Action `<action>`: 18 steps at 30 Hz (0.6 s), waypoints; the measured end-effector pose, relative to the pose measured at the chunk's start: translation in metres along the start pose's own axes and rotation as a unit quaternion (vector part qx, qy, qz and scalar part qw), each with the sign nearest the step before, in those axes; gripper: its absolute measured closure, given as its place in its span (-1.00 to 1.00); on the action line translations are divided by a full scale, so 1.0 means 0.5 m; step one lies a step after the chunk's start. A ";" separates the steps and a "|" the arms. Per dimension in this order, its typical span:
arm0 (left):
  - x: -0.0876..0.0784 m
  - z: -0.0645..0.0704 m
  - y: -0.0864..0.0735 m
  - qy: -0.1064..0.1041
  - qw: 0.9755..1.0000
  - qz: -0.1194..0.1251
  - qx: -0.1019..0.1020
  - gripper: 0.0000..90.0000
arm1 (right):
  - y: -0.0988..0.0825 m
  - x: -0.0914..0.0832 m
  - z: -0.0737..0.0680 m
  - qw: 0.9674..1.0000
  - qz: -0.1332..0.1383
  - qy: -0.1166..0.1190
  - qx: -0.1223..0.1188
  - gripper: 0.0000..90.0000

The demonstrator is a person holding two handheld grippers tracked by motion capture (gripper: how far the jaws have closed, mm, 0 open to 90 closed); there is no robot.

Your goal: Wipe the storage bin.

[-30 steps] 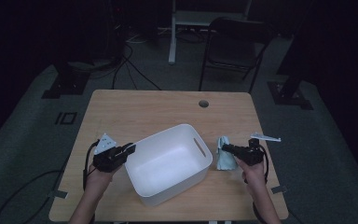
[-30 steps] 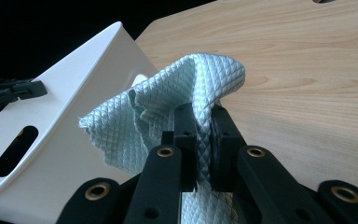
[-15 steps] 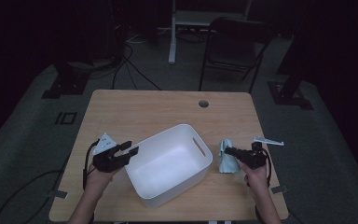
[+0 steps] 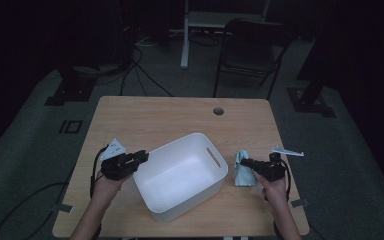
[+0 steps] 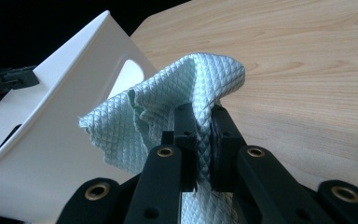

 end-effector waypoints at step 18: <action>-0.017 0.016 -0.006 0.027 1.000 0.008 -0.005 0.76 | 0.002 -0.004 0.001 1.000 0.005 0.000 0.003 0.86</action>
Point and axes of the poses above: each handheld gripper's, and its own axes: x roughly forward along the jaws, y roughly out of its top, z roughly to its right, the point moved 8 cm from there along x, roughly forward along the jaws, and after that the axes turned 10 degrees about x, right-handed, at the moved point
